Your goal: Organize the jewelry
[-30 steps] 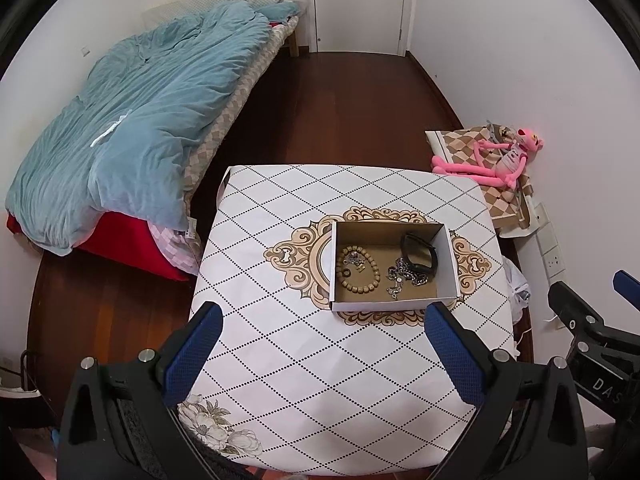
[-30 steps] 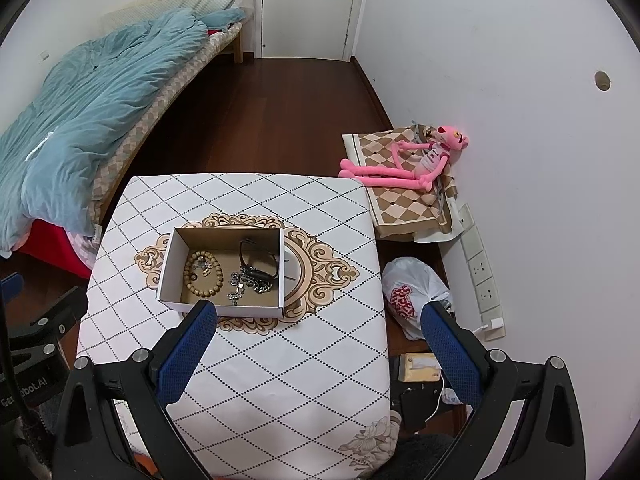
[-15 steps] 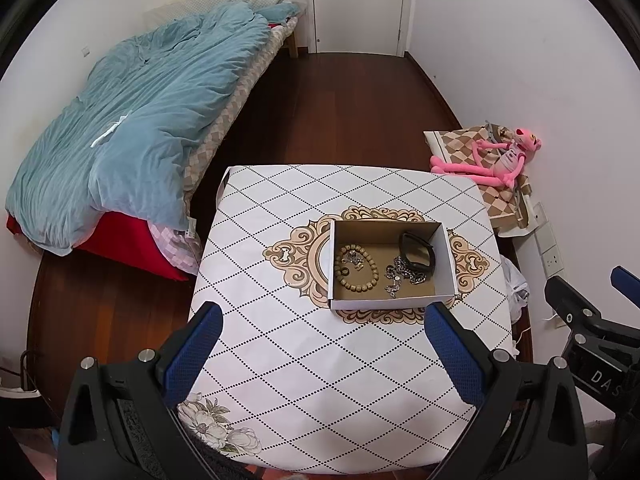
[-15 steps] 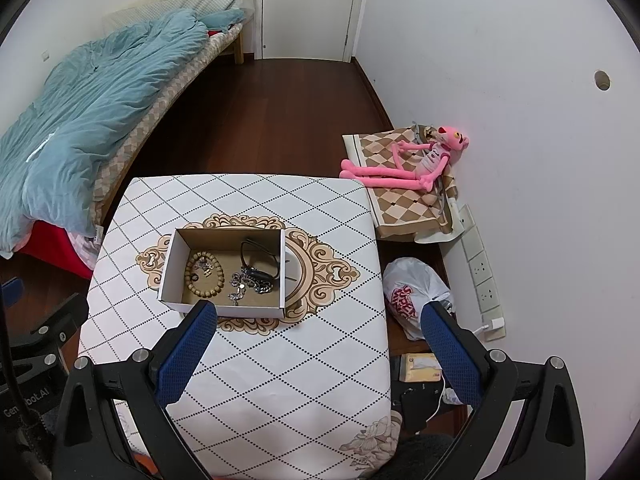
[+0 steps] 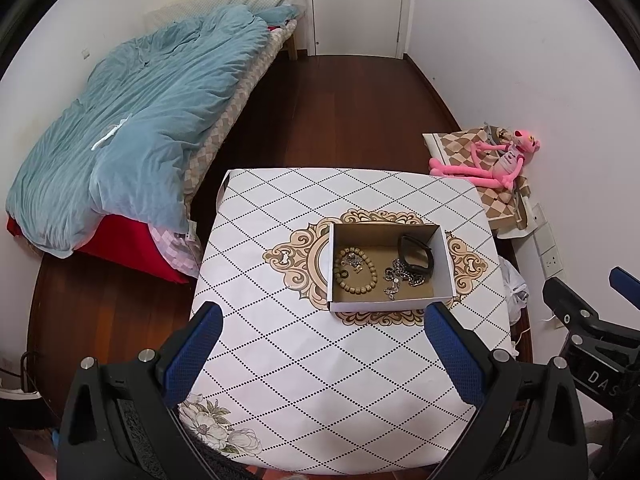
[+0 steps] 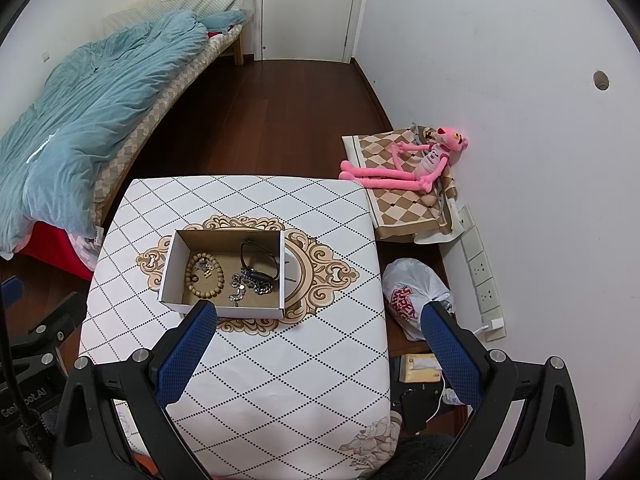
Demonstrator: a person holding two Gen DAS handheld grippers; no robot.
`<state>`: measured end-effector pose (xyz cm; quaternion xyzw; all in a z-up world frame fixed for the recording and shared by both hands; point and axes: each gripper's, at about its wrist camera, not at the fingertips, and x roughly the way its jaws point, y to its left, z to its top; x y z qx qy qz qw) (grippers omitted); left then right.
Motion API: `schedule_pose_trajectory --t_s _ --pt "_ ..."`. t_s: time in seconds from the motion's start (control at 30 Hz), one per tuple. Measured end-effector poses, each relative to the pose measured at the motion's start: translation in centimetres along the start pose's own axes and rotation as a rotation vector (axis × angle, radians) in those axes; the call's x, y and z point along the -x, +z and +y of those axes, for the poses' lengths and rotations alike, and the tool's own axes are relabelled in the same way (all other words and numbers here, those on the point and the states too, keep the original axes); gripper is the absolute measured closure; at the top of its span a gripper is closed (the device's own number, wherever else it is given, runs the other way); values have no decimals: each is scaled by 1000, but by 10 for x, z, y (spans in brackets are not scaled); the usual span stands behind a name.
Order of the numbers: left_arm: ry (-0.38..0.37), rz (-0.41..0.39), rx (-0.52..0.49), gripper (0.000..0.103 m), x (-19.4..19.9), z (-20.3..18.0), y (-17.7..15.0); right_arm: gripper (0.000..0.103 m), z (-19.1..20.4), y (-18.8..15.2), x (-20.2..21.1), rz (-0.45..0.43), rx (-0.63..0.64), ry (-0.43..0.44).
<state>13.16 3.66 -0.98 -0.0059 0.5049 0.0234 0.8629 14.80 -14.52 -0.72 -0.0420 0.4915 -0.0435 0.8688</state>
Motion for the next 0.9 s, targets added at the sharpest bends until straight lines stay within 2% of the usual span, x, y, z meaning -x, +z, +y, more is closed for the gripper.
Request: schedule_pose_trajectory --t_s 0.9 --pt "-9 -8 1 0 0 0 0 0 -6 3 4 2 -2 5"
